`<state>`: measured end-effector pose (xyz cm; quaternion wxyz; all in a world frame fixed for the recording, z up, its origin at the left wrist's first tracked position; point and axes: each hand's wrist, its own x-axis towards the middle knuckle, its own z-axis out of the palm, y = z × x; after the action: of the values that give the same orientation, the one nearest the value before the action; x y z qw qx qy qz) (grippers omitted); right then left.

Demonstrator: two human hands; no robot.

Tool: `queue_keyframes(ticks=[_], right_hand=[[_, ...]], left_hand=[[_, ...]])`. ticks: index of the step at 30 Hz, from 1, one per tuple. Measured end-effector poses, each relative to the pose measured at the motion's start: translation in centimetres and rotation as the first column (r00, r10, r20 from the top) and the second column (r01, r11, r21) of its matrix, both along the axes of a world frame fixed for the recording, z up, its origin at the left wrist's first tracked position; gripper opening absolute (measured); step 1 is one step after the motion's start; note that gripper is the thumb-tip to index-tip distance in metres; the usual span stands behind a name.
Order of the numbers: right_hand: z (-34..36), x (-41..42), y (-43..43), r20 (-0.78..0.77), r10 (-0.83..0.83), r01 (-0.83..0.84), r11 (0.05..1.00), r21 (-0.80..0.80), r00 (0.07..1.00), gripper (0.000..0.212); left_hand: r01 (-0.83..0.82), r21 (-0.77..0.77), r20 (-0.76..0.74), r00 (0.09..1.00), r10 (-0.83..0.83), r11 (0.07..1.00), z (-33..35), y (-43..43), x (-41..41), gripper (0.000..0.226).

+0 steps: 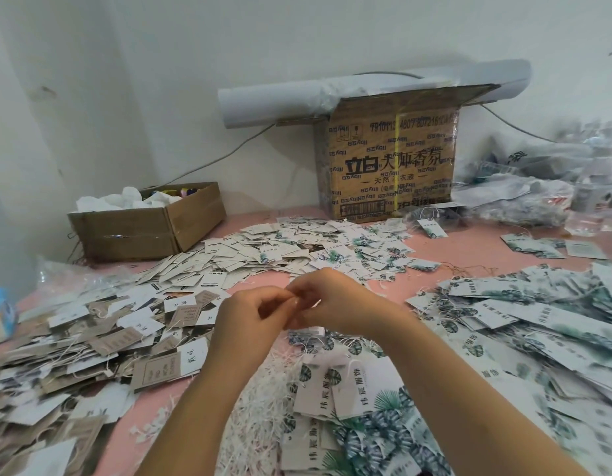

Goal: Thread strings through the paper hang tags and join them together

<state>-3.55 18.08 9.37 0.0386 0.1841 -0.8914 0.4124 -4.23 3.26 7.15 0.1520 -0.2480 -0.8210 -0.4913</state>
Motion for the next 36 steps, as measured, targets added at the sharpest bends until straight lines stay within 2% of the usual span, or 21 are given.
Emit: queue_keyframes(ticks=[3, 9, 12, 15, 18, 23, 30, 34, 36], right_hand=[[0.2, -0.1, 0.4, 0.001, -0.013, 0.013, 0.996, -0.093, 1.000, 0.010], [0.6, -0.1, 1.4, -0.025, -0.069, 0.066, 0.991, -0.113, 0.997, 0.012], [0.6, 0.2, 1.2, 0.023, 0.041, -0.038, 0.994, -0.103, 0.999, 0.018], [0.0, 0.2, 0.1, 0.021, 0.125, -0.123, 0.989, -0.085, 0.992, 0.026], [-0.5, -0.1, -0.5, -0.029, 0.072, -0.076, 0.985, -0.155, 0.997, 0.016], [0.0, -0.2, 0.5, -0.034, -0.023, 0.013, 0.966, -0.258, 0.999, 0.018], [1.1, 0.2, 2.7, -0.017, -0.130, 0.107, 0.876, -0.470, 0.991, 0.014], [1.2, 0.2, 3.7, -0.001, -0.202, 0.178, 0.863, -0.473, 0.979, 0.019], [1.1, 0.0, 4.1, 0.034, -0.219, 0.213, 0.883, -0.418, 0.975, 0.021]], left_hand=[[0.027, 0.054, -0.025, 0.999, -0.026, 0.998, 0.5, 0.1, 0.4, 0.016], [0.005, 0.065, -0.056, 0.998, -0.001, 0.998, 0.7, 0.0, 0.6, 0.019], [-0.007, 0.081, -0.044, 0.999, 0.011, 0.997, 0.7, 0.0, 0.6, 0.009], [-0.003, 0.092, -0.035, 0.999, 0.006, 0.996, 0.9, 0.2, 0.7, 0.018], [-0.018, 0.078, -0.044, 0.999, 0.021, 0.997, 1.2, 0.3, 0.7, 0.025], [-0.052, 0.111, -0.046, 0.997, 0.058, 0.992, 1.3, -0.1, 0.5, 0.026], [-0.060, 0.059, -0.022, 0.998, 0.061, 0.996, 0.7, -0.3, 0.2, 0.026], [-0.071, 0.059, 0.002, 0.997, 0.071, 0.996, 0.4, -0.5, 0.0, 0.023], [-0.074, 0.061, 0.006, 0.997, 0.073, 0.995, 0.3, -0.4, -0.1, 0.023]])
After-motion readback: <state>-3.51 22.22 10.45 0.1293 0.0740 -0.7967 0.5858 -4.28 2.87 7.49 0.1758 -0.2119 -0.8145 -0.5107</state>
